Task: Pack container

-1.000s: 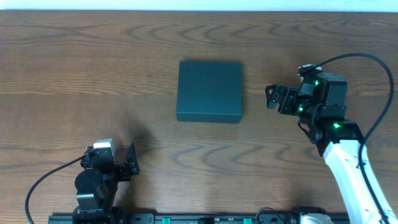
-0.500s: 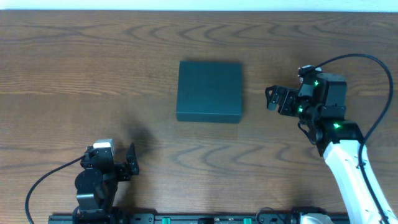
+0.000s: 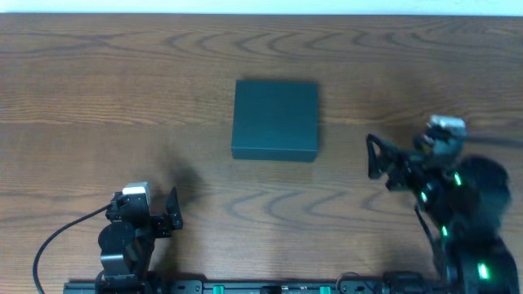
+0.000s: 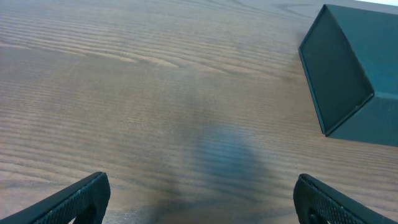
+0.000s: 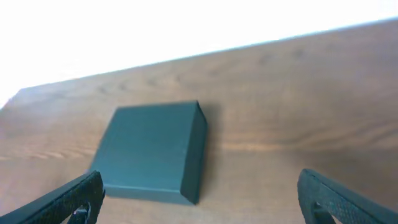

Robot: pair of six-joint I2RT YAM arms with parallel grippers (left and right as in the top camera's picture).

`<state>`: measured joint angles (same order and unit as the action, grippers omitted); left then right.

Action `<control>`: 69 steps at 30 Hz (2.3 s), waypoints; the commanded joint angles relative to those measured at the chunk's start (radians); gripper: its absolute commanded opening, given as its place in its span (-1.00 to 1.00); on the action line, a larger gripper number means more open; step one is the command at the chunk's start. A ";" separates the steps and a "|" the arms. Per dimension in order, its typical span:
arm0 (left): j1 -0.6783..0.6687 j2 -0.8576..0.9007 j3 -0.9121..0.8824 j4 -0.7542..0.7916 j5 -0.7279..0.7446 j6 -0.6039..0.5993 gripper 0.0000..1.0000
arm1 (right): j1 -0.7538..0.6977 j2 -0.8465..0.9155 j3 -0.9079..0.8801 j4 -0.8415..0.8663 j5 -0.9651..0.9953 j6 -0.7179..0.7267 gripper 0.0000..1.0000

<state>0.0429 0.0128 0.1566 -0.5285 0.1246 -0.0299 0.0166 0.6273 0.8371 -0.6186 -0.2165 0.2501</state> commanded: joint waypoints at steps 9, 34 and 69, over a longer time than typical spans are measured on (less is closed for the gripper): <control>-0.004 -0.008 -0.012 0.003 0.003 -0.011 0.90 | -0.010 -0.327 -0.078 -0.117 0.160 -0.304 0.99; -0.004 -0.008 -0.012 0.002 0.003 -0.011 0.90 | -0.047 -0.622 -0.629 -0.020 0.157 -0.318 0.98; -0.004 -0.008 -0.012 0.003 0.003 -0.011 0.91 | -0.047 -0.622 -0.682 -0.025 0.158 -0.296 0.98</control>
<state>0.0429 0.0128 0.1566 -0.5285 0.1246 -0.0299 -0.0212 0.0143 0.1635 -0.6422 -0.0696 -0.0551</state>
